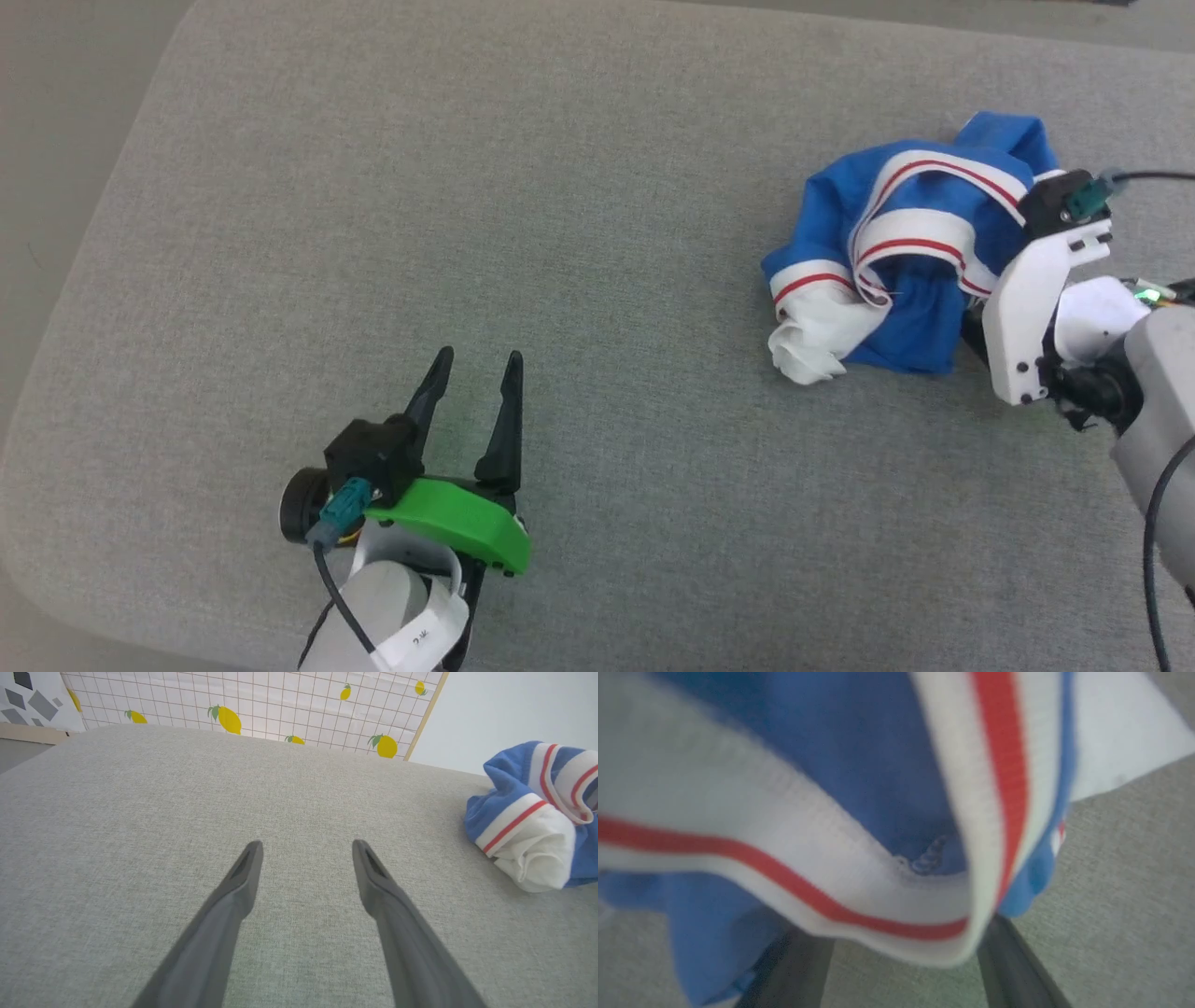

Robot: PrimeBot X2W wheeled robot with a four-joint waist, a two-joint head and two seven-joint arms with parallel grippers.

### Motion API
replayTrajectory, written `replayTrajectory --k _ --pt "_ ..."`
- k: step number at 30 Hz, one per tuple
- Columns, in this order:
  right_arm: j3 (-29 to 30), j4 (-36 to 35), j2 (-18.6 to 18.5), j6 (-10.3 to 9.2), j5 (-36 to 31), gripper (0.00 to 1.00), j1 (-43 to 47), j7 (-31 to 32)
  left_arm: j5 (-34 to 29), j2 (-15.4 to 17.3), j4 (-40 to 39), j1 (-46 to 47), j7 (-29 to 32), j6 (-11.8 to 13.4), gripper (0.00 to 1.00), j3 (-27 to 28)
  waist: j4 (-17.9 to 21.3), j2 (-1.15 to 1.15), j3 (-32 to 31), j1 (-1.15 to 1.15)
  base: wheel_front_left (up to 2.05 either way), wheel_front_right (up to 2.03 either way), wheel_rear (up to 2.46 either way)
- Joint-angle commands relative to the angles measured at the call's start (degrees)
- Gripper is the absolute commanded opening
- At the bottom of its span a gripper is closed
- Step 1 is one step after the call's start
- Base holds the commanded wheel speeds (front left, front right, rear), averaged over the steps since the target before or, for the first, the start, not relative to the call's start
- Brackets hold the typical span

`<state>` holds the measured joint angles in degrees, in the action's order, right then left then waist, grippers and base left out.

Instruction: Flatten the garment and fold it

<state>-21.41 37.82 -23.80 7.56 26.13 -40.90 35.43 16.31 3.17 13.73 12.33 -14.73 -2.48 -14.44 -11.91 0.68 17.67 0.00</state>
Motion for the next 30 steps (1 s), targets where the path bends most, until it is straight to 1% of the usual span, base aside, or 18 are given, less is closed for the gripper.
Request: replayTrajectory --k 1,2,3,4,5,7,13,15,19,23,25,28,30 --pt "-2.1 2.4 0.4 -0.08 1.5 1.00 0.8 2.2 0.4 -0.2 -0.1 0.9 -0.3 -0.2 1.00 -0.2 -0.5 -0.68 0.6 0.00 0.00 0.00 0.00" --pt "-3.1 3.2 0.3 -0.08 2.2 1.00 0.9 3.3 0.4 -0.2 0.0 0.9 -0.3 -0.3 1.00 -0.3 -0.5 -0.68 0.6 0.00 0.00 0.00 0.00" --pt "-4.2 4.0 0.3 -0.08 3.3 0.57 1.0 4.4 0.5 -0.3 0.1 1.0 -0.3 -0.2 1.00 -0.3 -0.5 -0.68 0.5 0.00 0.00 0.00 0.00" --pt "-5.0 4.3 0.2 -0.08 4.1 0.22 1.1 4.9 0.5 -0.3 0.2 1.0 -0.3 -0.2 1.00 -0.4 -0.5 -0.68 0.4 0.00 0.00 0.00 0.00" --pt "-5.7 4.6 0.1 -0.08 5.0 0.00 1.1 4.9 0.7 -0.3 0.3 1.0 -0.3 -0.2 1.00 -0.6 -0.5 -0.68 0.3 0.00 0.00 0.00 0.00" --pt "-7.2 4.6 -0.5 -0.08 5.9 0.00 0.8 4.1 0.9 -0.3 0.4 1.0 -0.3 -0.1 1.00 -0.7 -0.3 -0.68 -0.3 0.00 0.00 0.00 0.00" --pt "-8.5 3.6 -2.8 -0.08 4.6 0.00 -0.8 -4.3 0.5 -0.3 1.0 0.0 -0.3 0.1 1.00 -0.1 1.0 -0.68 -3.9 0.00 0.00 0.00 0.00" --pt "-8.6 2.4 -3.5 -0.08 4.0 0.00 -0.7 -6.3 0.2 -0.3 1.1 -0.7 -0.3 0.1 1.00 0.3 1.7 -0.68 -5.6 0.00 0.00 0.00 0.00" --pt "-7.8 -2.1 -5.3 -0.08 3.4 0.00 1.1 -8.0 -0.2 -0.3 1.4 -2.4 -0.3 0.2 1.00 1.2 3.5 -0.68 -8.7 0.00 0.00 0.00 0.00" --pt "-4.3 -9.2 -7.8 -0.08 3.1 0.00 6.0 -7.9 -0.5 -0.1 1.3 -4.2 -0.3 0.4 1.00 1.9 5.4 -0.68 -11.1 0.00 0.00 0.00 0.00" --pt "-1.4 -13.4 -9.1 -0.08 2.4 0.00 9.8 -7.0 -0.5 0.0 1.1 -5.0 -0.3 0.5 1.00 2.4 6.3 -0.68 -11.9 0.00 0.00 0.00 0.00" --pt "5.2 -20.1 -10.3 -0.08 0.9 0.00 17.6 -4.4 -0.6 0.3 0.9 -6.0 -0.3 0.6 1.00 2.9 7.7 -0.68 -12.8 0.00 0.00 0.00 0.00" --pt "10.2 -24.3 -10.0 -0.08 -0.2 0.00 23.4 -2.3 -0.6 0.5 0.8 -6.5 -0.3 0.6 1.00 3.2 8.6 -0.68 -13.1 0.00 0.00 0.00 0.00"
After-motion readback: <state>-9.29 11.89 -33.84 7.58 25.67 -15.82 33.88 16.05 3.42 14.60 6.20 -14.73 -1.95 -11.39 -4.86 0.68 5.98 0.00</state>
